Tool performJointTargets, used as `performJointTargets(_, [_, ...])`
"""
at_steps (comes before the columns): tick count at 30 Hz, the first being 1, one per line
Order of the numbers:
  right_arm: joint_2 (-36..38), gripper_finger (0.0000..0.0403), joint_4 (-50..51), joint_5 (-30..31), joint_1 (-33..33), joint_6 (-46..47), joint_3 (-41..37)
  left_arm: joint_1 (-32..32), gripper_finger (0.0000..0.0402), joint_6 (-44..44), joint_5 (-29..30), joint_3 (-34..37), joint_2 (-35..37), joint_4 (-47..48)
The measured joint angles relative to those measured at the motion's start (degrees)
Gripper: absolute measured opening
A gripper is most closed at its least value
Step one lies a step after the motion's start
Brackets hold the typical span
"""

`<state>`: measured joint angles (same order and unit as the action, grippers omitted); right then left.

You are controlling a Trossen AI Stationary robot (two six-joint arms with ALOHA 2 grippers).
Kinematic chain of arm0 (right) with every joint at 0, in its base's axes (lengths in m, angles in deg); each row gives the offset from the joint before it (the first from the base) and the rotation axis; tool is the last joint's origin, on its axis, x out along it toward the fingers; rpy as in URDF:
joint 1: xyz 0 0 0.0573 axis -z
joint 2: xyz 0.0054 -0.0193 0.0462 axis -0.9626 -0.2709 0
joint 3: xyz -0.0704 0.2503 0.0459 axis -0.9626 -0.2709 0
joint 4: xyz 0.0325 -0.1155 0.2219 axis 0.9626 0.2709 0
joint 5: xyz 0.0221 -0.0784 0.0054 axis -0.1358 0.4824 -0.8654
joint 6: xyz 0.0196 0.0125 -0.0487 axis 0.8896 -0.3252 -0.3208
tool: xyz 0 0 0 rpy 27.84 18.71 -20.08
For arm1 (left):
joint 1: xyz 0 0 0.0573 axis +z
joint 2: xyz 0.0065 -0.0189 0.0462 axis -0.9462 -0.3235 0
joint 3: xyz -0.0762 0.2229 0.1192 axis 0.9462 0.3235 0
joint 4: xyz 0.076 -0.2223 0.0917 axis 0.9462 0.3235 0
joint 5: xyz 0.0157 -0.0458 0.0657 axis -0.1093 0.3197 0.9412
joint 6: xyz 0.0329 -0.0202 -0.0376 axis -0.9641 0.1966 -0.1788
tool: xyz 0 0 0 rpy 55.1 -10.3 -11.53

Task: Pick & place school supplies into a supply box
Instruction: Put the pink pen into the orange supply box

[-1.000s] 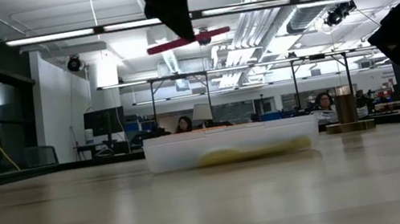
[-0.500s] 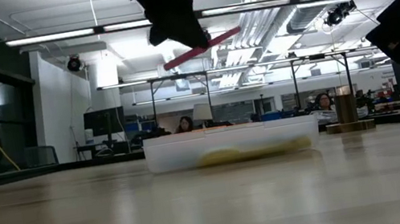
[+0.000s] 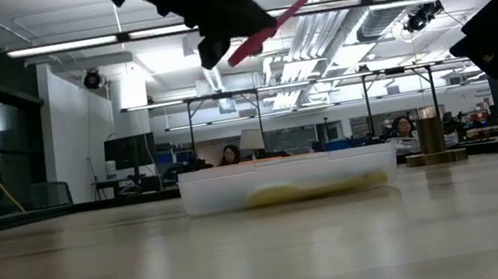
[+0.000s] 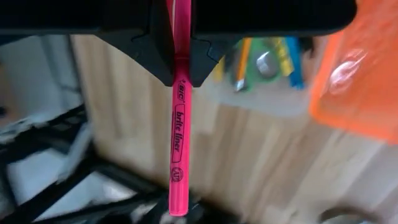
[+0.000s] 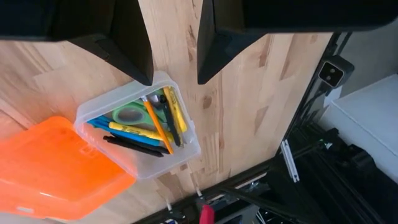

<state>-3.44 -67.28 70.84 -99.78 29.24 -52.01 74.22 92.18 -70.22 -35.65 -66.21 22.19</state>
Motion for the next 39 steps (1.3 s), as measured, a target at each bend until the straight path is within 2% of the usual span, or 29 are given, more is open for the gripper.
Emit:
performJointTargets(10, [0.0,0.0103,0.2,0.2,0.0,0.5,0.0,2.7,0.0056,4.4,-16.6,4.9,0.0,-17.6])
performJointTargets(14, [0.0,0.0103,0.3,0.4,0.0,0.5,0.0,3.8,0.0056,8.4,-23.7,7.3,0.0,-27.7])
performJointTargets(17, [0.0,0.0103,0.3,0.4,0.0,0.5,0.0,4.2,0.0056,11.9,-26.3,9.7,0.0,-35.4])
performJointTargets(23, [0.0,0.0103,0.4,0.4,0.0,0.5,0.0,4.5,0.0056,18.6,-29.5,13.9,0.0,-50.2])
performJointTargets(31, [0.0,0.0103,0.4,0.4,0.0,0.5,0.0,4.5,0.0056,25.6,-29.3,19.0,0.0,-68.6])
performJointTargets(39, [0.0,0.0103,0.4,1.1,0.0,0.5,0.0,4.5,0.0056,29.9,-26.8,22.0,0.0,-81.4])
